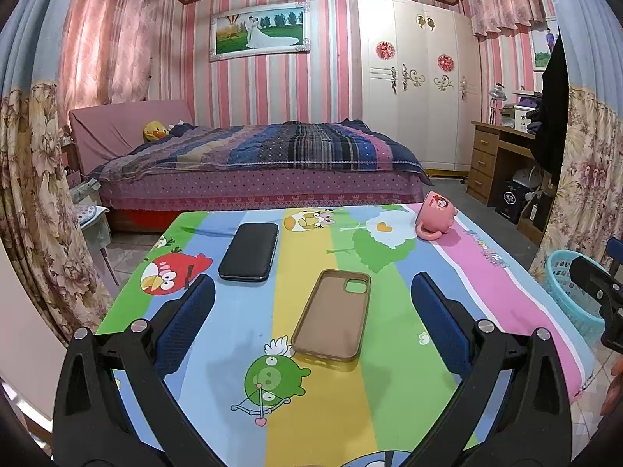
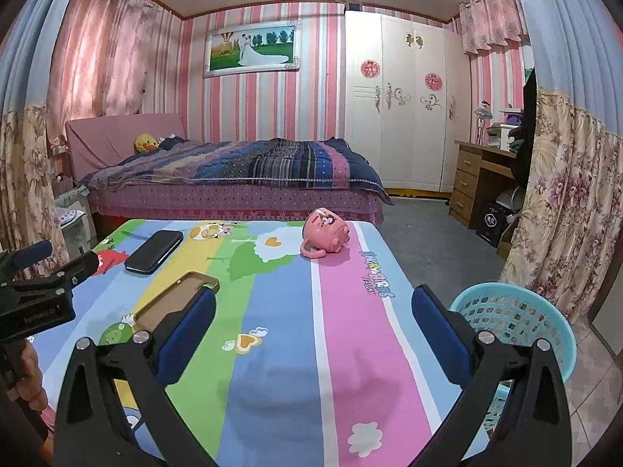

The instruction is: Collect trash

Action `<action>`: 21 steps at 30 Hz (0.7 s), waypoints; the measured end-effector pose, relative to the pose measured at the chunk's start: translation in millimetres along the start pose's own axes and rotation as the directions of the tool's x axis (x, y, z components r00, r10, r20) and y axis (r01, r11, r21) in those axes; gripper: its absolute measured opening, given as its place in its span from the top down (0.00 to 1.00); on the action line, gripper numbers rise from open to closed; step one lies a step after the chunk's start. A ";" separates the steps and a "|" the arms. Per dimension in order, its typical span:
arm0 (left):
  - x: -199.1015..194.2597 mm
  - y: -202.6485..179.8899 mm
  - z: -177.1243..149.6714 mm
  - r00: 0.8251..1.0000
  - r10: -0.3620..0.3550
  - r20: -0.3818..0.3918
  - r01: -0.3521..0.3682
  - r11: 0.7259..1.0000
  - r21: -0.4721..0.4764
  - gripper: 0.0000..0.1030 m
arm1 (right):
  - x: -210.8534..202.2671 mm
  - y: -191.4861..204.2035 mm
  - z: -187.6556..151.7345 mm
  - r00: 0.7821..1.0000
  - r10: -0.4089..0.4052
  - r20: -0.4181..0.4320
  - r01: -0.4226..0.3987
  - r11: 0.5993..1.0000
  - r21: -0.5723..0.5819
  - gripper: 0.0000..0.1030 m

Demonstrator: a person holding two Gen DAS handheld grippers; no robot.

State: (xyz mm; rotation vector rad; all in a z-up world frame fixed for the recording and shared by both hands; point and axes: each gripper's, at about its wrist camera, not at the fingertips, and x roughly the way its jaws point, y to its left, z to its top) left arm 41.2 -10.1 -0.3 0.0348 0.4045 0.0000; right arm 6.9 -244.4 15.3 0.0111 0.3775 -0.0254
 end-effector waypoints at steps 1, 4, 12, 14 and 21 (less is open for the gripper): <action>-0.5 -0.7 0.1 1.000 0.005 0.003 -0.005 1.000 0.004 0.05 | 0.6 -0.2 -0.1 1.000 0.003 0.001 -0.003 1.000 0.007 0.04; 0.4 -1.1 -0.5 1.000 0.012 0.008 -0.012 1.000 0.008 0.05 | 1.5 -0.5 -0.7 1.000 0.002 0.003 -0.002 1.000 0.011 0.05; -2.1 3.2 -1.7 1.000 0.020 0.016 -0.020 1.000 -0.008 0.05 | 4.1 5.0 -1.3 1.000 0.006 0.000 -0.006 1.000 0.001 0.04; -2.3 4.8 -2.1 1.000 0.025 0.018 -0.024 1.000 -0.012 0.05 | 4.2 5.3 -1.2 1.000 0.006 0.002 -0.006 1.000 0.000 0.04; -2.8 8.0 -2.0 0.999 0.026 0.019 -0.026 1.000 -0.014 0.05 | 4.4 7.8 -2.3 1.000 0.005 0.004 -0.005 1.000 -0.003 0.04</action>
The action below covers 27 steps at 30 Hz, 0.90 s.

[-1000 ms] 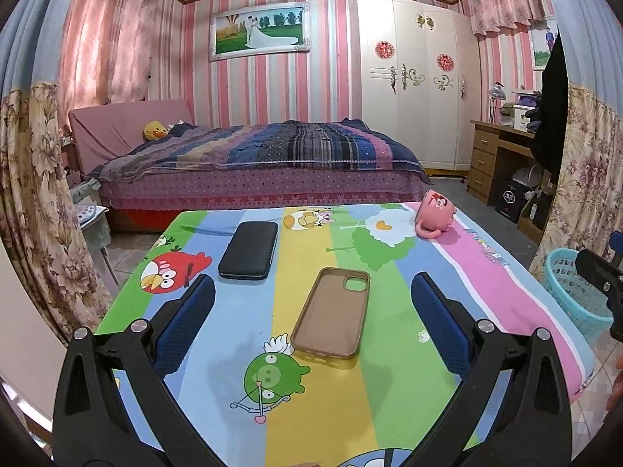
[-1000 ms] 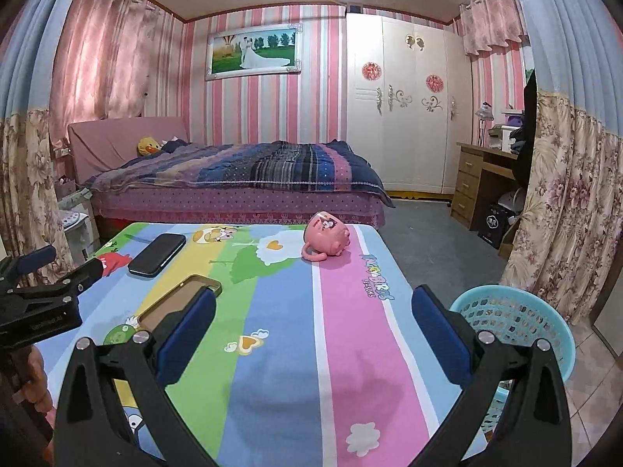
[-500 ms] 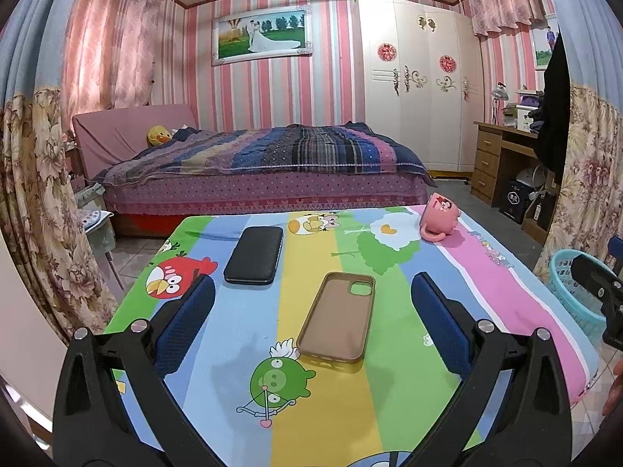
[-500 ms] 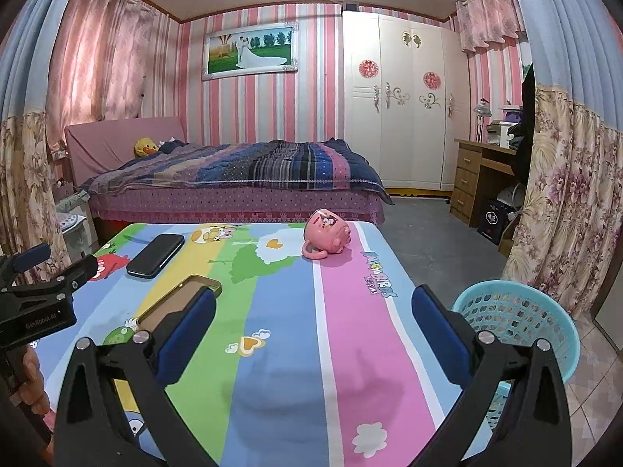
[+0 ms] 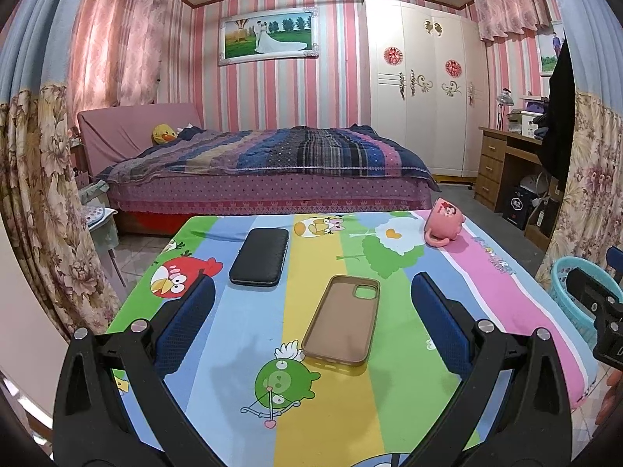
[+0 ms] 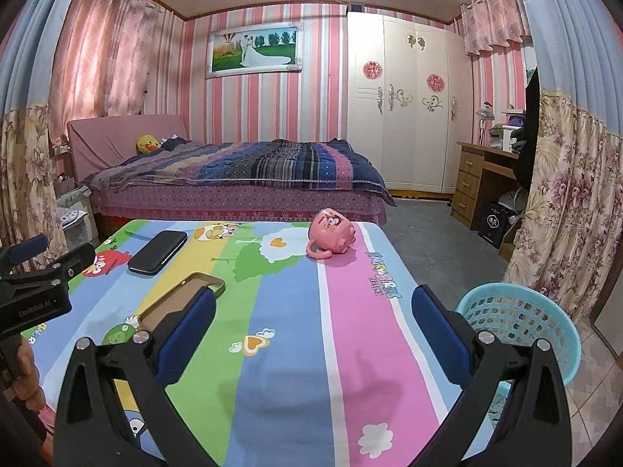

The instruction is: Collect trash

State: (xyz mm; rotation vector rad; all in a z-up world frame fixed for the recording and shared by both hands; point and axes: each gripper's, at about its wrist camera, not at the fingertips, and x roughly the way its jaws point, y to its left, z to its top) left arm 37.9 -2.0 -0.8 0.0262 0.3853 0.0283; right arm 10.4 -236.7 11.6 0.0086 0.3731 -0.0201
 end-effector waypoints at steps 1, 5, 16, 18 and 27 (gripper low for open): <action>-0.1 0.2 -0.3 1.000 0.000 0.000 0.000 1.000 0.003 0.05 | 0.2 0.1 -0.1 1.000 0.001 0.000 -0.001 1.000 0.001 0.04; 0.1 0.4 0.2 1.000 0.002 -0.001 -0.002 1.000 0.002 0.05 | 1.3 0.4 -0.5 1.000 -0.001 -0.001 0.001 1.000 0.004 0.04; -0.1 0.5 0.4 1.000 0.003 0.000 -0.003 1.000 0.003 0.05 | 1.5 -0.2 -1.0 1.000 -0.004 0.002 0.004 1.000 0.001 0.04; 0.0 0.4 0.6 1.000 0.002 0.001 -0.002 1.000 0.002 0.05 | 0.3 -1.1 -0.9 1.000 -0.004 0.002 0.004 1.000 0.002 0.04; -0.1 0.2 0.6 1.000 0.001 0.001 -0.001 1.000 0.002 0.05 | 0.5 -1.7 -0.7 1.000 -0.005 0.003 0.005 1.000 0.001 0.04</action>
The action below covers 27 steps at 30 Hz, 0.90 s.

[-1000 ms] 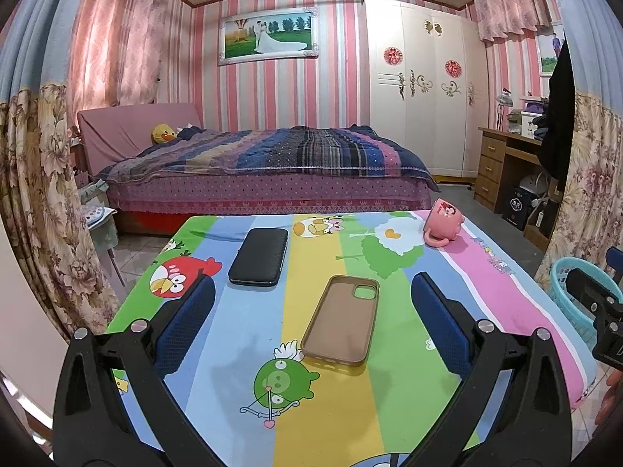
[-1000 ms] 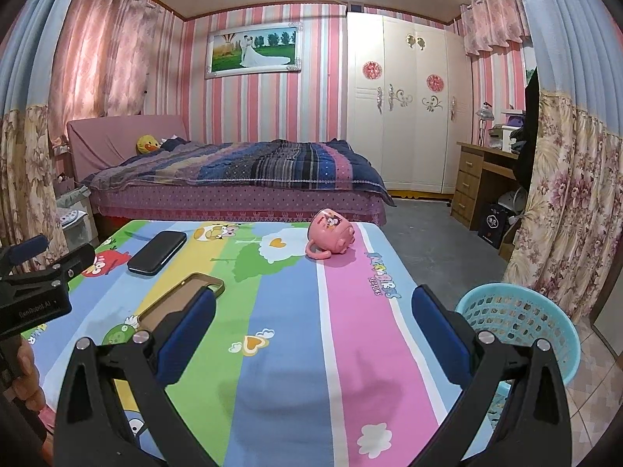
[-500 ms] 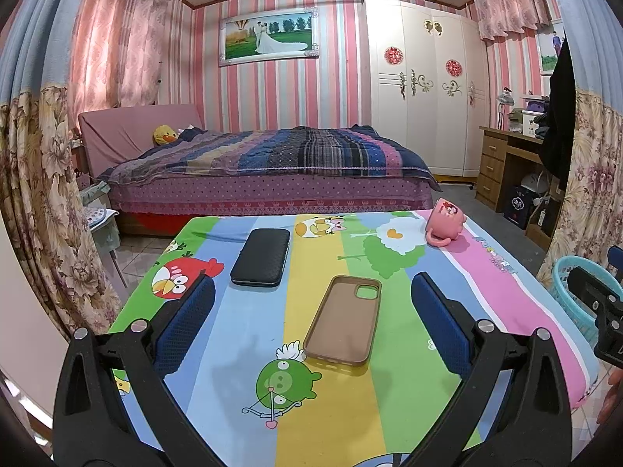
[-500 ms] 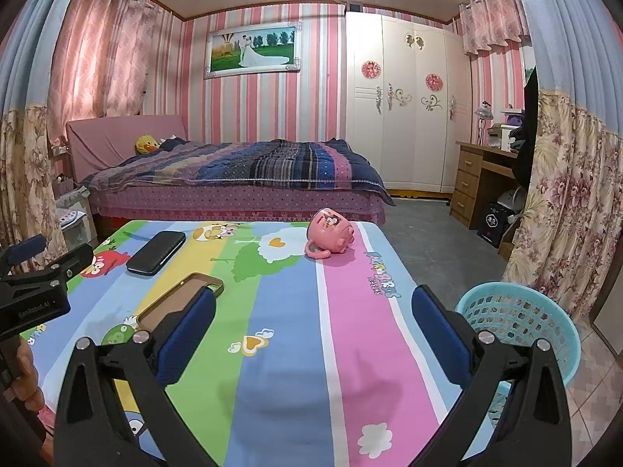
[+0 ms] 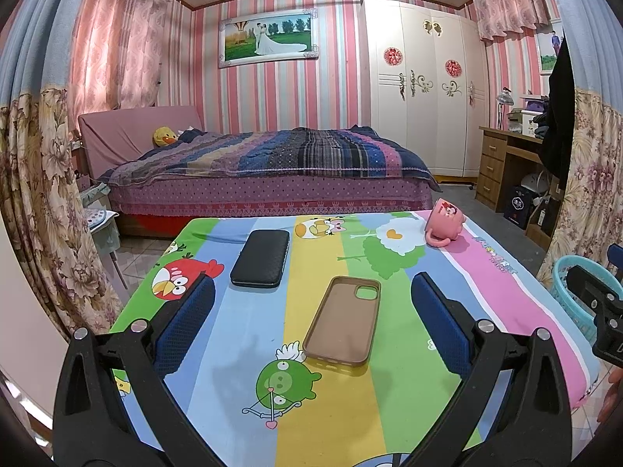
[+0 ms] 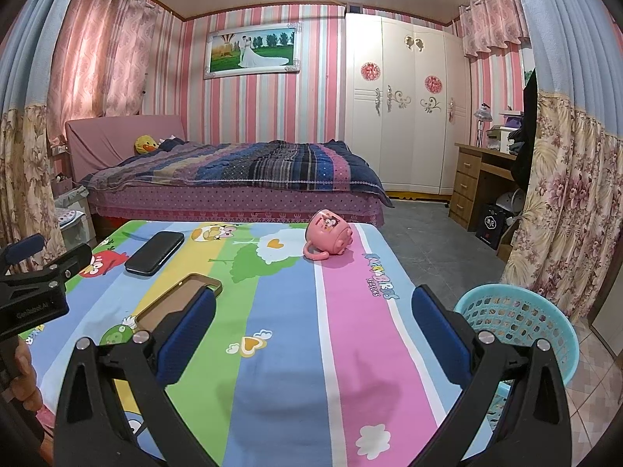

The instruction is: Collect trash

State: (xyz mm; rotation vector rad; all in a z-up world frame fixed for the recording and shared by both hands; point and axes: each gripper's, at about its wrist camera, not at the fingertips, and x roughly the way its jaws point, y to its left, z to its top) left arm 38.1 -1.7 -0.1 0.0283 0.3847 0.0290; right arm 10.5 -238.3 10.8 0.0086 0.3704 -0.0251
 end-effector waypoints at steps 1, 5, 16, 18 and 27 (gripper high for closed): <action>-0.1 0.5 -0.2 1.000 0.000 0.000 0.000 1.000 0.000 0.05 | 0.2 0.0 -0.1 1.000 0.000 0.000 0.000 1.000 -0.001 0.05; -0.1 -0.1 0.0 1.000 0.000 0.001 0.000 1.000 0.001 0.05 | 0.4 -1.3 0.1 1.000 -0.001 -0.001 0.001 1.000 0.000 0.04; -0.2 0.2 -0.2 1.000 0.001 0.001 -0.001 1.000 0.000 0.05 | 0.6 -1.2 -0.1 1.000 -0.001 0.000 0.001 1.000 -0.001 0.04; 0.0 -0.2 0.0 1.000 0.001 0.001 -0.001 1.000 0.001 0.05 | 0.6 -1.0 -0.1 1.000 -0.001 0.000 0.001 1.000 -0.001 0.04; 0.0 -0.2 -0.1 1.000 0.001 0.000 -0.001 1.000 0.001 0.05 | 0.9 -0.9 -0.4 1.000 -0.002 0.000 0.002 1.000 -0.002 0.04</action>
